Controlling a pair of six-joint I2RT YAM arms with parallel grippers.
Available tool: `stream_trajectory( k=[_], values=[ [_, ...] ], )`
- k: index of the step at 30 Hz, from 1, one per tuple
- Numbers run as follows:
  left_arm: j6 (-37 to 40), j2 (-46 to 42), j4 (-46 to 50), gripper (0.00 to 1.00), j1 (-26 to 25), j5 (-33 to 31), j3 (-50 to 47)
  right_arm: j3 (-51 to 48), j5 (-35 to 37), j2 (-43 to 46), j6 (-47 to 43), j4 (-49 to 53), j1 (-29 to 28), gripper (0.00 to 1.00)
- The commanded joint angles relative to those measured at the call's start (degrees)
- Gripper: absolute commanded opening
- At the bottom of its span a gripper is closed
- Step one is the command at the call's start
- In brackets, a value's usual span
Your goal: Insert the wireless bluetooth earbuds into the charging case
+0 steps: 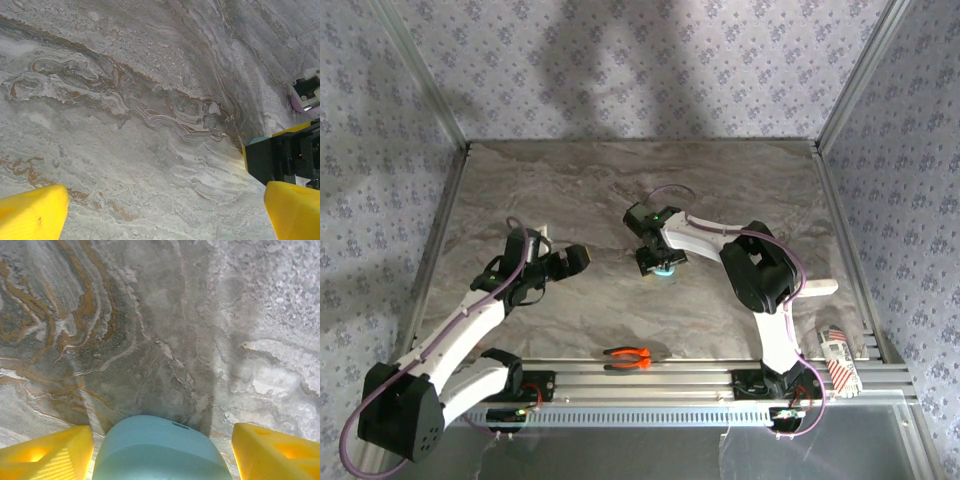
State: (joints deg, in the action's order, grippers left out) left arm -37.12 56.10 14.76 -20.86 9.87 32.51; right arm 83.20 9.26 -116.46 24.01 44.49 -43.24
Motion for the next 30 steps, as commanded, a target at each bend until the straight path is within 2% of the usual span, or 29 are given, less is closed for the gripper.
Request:
stream_trajectory(
  k=[1, 7, 12, 15, 30],
  values=[
    [0.0, 0.4, -1.7, 1.00, 0.5, 1.1, -0.2, -0.6, 0.1, 1.3, 1.9, 3.0, 0.5, 0.77],
    [0.1, 1.2, -2.0, 1.00, 0.5, 1.6, 0.1, -0.3, -1.0, 1.6, 3.1, 3.4, 0.7, 0.67],
    [0.0, 1.2, -2.2, 1.00, 0.5, 1.6, 0.1, -0.1, -1.1, 1.7, 3.3, 3.7, 0.9, 0.53],
    [0.0, 1.1, -2.1, 1.00, 0.5, 1.7, 0.1, 0.1, -0.7, 1.7, 2.8, 3.6, 1.2, 0.49],
    [-0.1, 0.5, -1.8, 1.00, 0.5, 1.8, 0.3, 3.5, 0.1, 1.0, -2.5, 3.2, 3.2, 0.48]
  ],
)
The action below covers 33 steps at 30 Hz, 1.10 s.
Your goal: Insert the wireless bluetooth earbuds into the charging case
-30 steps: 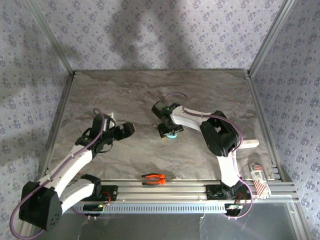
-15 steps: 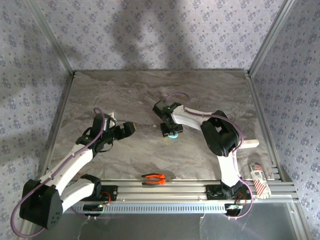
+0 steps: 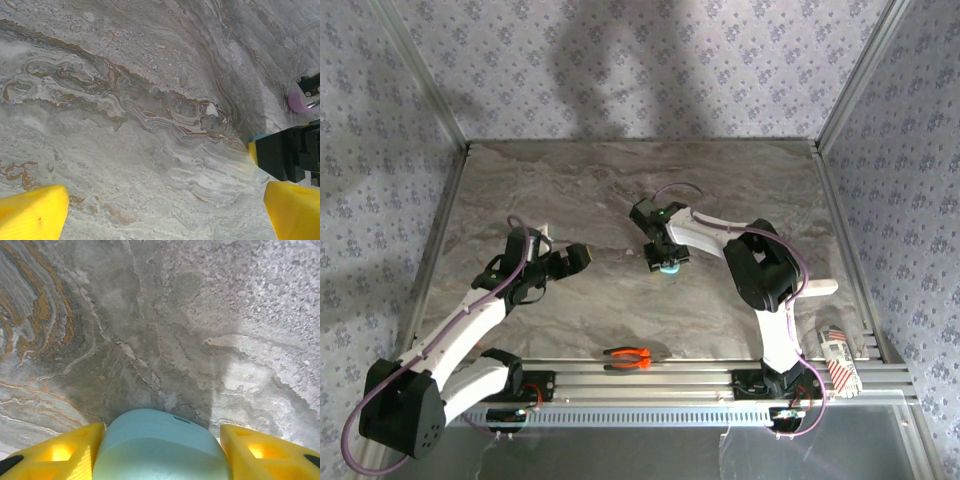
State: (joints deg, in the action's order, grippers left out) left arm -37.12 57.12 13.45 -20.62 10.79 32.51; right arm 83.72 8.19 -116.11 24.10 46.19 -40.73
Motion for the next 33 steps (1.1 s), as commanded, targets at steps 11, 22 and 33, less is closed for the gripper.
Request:
stream_trajectory(
  k=[11, 22, 33],
  values=[
    [-0.1, -0.2, -0.9, 1.00, 0.2, 0.9, 0.6, 10.4, 1.9, -6.4, -10.3, 0.8, 4.1, 0.48],
    [0.0, 0.9, -0.6, 1.00, 0.2, 1.4, 2.4, 12.5, 1.3, -6.4, -11.2, 2.1, 4.1, 0.68],
    [4.3, -2.0, 4.3, 1.00, 0.2, -1.6, 10.2, 4.8, -0.3, 10.2, -8.2, -2.0, 2.0, 1.00]
  ],
)
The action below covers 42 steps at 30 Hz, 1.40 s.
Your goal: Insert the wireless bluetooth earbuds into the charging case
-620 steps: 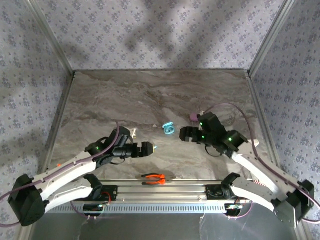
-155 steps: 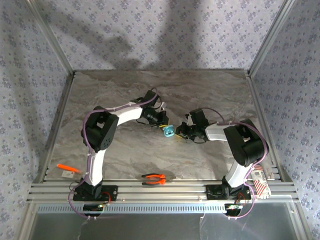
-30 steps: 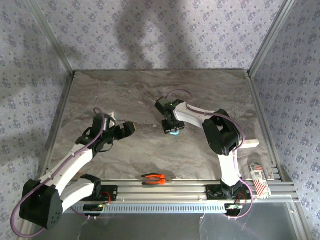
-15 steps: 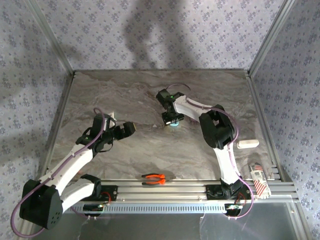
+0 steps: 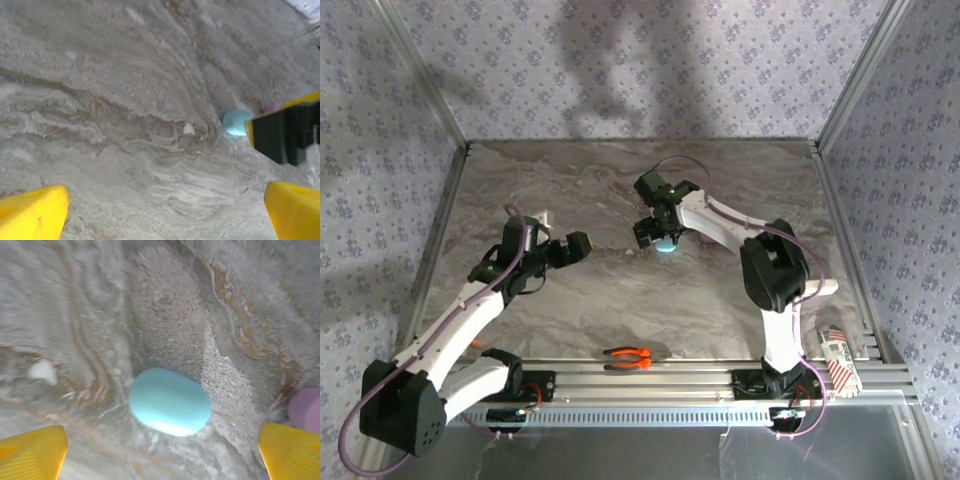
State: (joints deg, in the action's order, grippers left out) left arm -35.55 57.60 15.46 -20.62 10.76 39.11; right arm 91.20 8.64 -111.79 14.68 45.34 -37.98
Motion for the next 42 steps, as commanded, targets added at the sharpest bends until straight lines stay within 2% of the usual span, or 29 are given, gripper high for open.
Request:
stream_trajectory(
  k=[1, 7, 15, 18, 20, 23, 26, 29, 36, 42],
  values=[
    [3.2, -3.2, 2.9, 1.00, 0.3, -2.1, 4.2, -4.0, -0.8, 7.8, 1.4, -2.0, -0.9, 1.00],
    [5.7, -13.0, 6.2, 1.00, 0.3, -6.7, 4.8, -15.5, 1.4, 22.9, 1.8, -8.5, -3.4, 1.00],
    [4.2, -33.6, 5.0, 1.00, 0.3, -11.9, -5.5, -33.6, 8.0, 43.1, 4.7, -16.7, -8.2, 1.00],
    [3.2, -35.7, 6.9, 1.00, 0.3, -15.3, -7.2, -38.1, 10.1, 48.3, 5.9, -18.4, -8.1, 1.00],
    [2.4, -33.2, 8.5, 1.00, 0.3, -17.4, -6.7, -39.6, 10.6, 50.2, 6.5, -18.9, -6.8, 1.00],
    [0.5, -23.3, 11.8, 1.00, 0.9, -21.9, -3.9, -40.9, 5.0, 50.5, 6.1, -20.7, -1.3, 1.00],
    [1.1, -10.2, 11.2, 1.00, 4.8, -17.3, -0.2, -41.4, 0.1, 48.6, 5.0, -23.2, 5.3, 1.00],
    [2.5, -1.5, 6.7, 1.00, 9.6, -12.1, 1.4, -40.8, -2.6, 45.8, 4.5, -24.1, 12.3, 1.00],
    [7.1, 3.7, -4.8, 1.00, 18.7, -15.0, -1.5, -46.4, -4.0, 45.7, 4.6, -32.0, 28.4, 1.00],
    [13.1, 9.0, -11.0, 1.00, 23.2, -17.8, -4.4, -55.8, -3.2, 49.4, 2.9, -42.1, 37.9, 1.00]
  ],
)
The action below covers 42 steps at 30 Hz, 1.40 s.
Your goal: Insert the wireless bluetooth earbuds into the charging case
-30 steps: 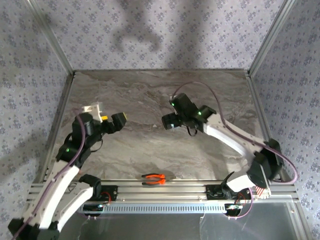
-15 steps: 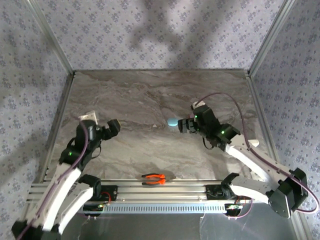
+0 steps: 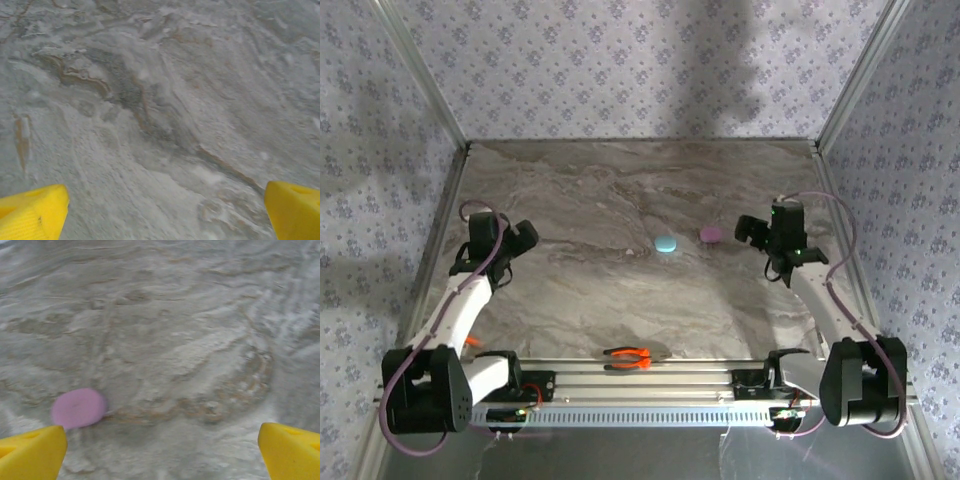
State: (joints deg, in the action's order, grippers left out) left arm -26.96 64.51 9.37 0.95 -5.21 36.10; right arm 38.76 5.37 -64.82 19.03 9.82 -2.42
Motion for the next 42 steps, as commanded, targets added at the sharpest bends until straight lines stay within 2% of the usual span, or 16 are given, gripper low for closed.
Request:
stream_trajectory(
  k=[1, 4, 9, 13, 17, 20, 25, 30, 36, 37, 38, 42],
  values=[
    [5.3, 2.8, -5.3, 1.00, 2.0, -2.2, -1.6, -4.8, 0.3, 3.0, -1.7, -8.1, 3.2, 1.00],
    [7.1, 3.2, -5.4, 1.00, 3.4, -2.7, -1.6, -10.5, 1.7, 5.9, -1.9, -13.1, 6.0, 1.00],
    [9.6, 1.2, -8.7, 1.00, 4.0, -5.7, -4.9, -16.9, 5.1, 10.9, -3.1, -20.4, 6.7, 1.00],
    [13.9, 1.3, -16.0, 1.00, 4.1, 0.0, -8.4, -20.0, 8.9, 12.2, -3.6, -24.0, 6.8, 1.00],
    [14.2, 2.3, -22.8, 1.00, 4.1, 1.3, -11.5, -21.7, 11.2, 11.6, -3.9, -26.7, 6.5, 1.00],
    [13.3, 3.4, -29.9, 1.00, 4.1, 0.8, -14.1, -22.3, 12.9, 9.1, -4.6, -29.9, 5.7, 1.00],
    [14.2, 6.2, -38.6, 1.00, 4.1, 0.8, -15.4, -23.5, 15.4, 0.5, -7.9, -41.0, 2.8, 1.00],
    [15.9, 10.6, -46.6, 1.00, 4.1, 1.2, -15.2, -21.8, 14.2, -5.6, -12.1, -47.2, 1.2, 1.00],
    [18.9, 14.0, -46.7, 1.00, 4.1, 1.7, -12.4, -18.6, 13.2, -17.3, -18.6, -56.9, 0.0, 1.00],
    [19.3, 14.1, -47.2, 1.00, 4.1, 2.3, -12.6, -17.3, 13.1, -18.9, -20.5, -55.9, -0.6, 1.00],
    [19.8, 14.1, -48.5, 1.00, 4.1, 3.1, -13.2, -16.2, 12.0, -19.1, -20.9, -53.9, -0.8, 1.00],
    [20.3, 13.6, -55.5, 1.00, 4.1, 3.6, -17.1, -19.1, 8.4, -18.0, -21.8, -57.8, -0.3, 1.00]
  ],
)
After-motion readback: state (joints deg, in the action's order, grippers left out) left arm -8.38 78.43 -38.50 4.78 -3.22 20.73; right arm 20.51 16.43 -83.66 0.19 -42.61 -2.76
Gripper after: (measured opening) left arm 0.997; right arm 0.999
